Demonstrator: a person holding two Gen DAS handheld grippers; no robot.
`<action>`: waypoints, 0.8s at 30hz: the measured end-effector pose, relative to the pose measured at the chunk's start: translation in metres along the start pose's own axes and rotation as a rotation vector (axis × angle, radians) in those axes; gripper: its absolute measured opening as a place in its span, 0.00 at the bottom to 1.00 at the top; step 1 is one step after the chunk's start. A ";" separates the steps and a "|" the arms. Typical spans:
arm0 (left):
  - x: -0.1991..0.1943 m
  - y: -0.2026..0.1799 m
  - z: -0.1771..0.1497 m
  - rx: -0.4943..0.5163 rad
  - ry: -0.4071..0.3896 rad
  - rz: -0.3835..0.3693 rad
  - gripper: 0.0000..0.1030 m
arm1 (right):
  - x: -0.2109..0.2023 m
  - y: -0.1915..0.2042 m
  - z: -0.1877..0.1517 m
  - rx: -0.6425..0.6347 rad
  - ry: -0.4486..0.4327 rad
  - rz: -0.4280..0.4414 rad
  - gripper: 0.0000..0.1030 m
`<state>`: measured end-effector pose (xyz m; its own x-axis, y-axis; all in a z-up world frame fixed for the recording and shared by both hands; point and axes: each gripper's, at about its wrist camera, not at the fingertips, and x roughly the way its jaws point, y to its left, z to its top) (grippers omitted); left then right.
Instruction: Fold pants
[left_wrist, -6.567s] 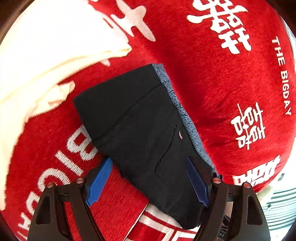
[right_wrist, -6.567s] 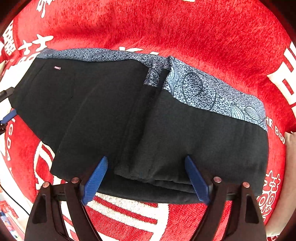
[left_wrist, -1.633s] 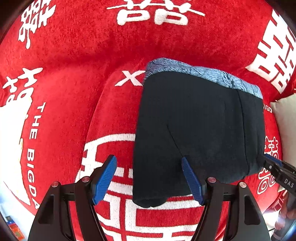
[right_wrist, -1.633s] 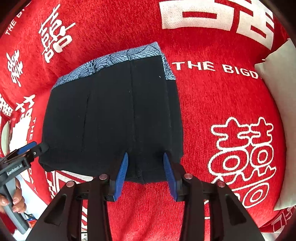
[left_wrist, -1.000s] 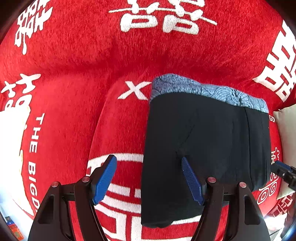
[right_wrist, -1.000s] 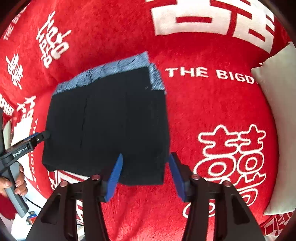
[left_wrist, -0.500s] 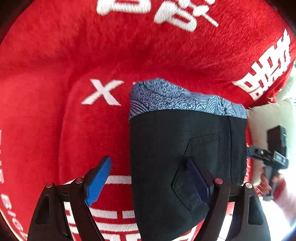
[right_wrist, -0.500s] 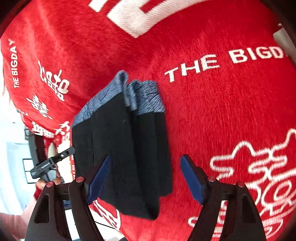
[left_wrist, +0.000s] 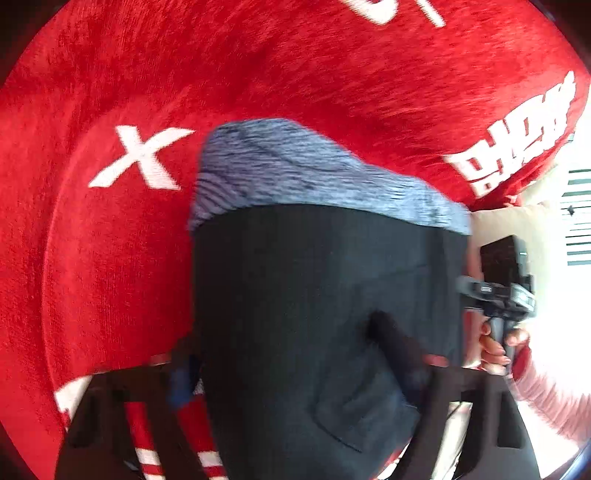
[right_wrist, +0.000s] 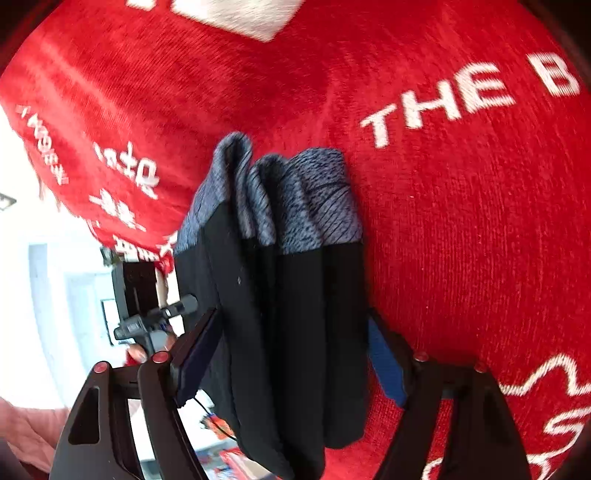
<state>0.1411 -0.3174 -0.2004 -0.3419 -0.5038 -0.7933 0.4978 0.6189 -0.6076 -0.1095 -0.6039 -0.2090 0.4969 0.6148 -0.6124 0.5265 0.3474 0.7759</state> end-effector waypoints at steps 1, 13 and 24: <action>-0.002 -0.004 -0.001 0.006 -0.012 0.007 0.66 | -0.002 -0.002 -0.002 0.022 0.001 0.016 0.56; -0.044 -0.034 -0.028 0.034 -0.052 0.035 0.54 | -0.023 0.032 -0.020 0.001 -0.043 0.077 0.35; -0.059 -0.042 -0.094 0.013 -0.048 0.075 0.54 | -0.017 0.034 -0.077 0.014 -0.015 0.074 0.35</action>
<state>0.0657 -0.2573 -0.1319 -0.2647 -0.4851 -0.8334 0.5313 0.6479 -0.5458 -0.1529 -0.5484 -0.1607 0.5450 0.6279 -0.5556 0.4972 0.2916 0.8172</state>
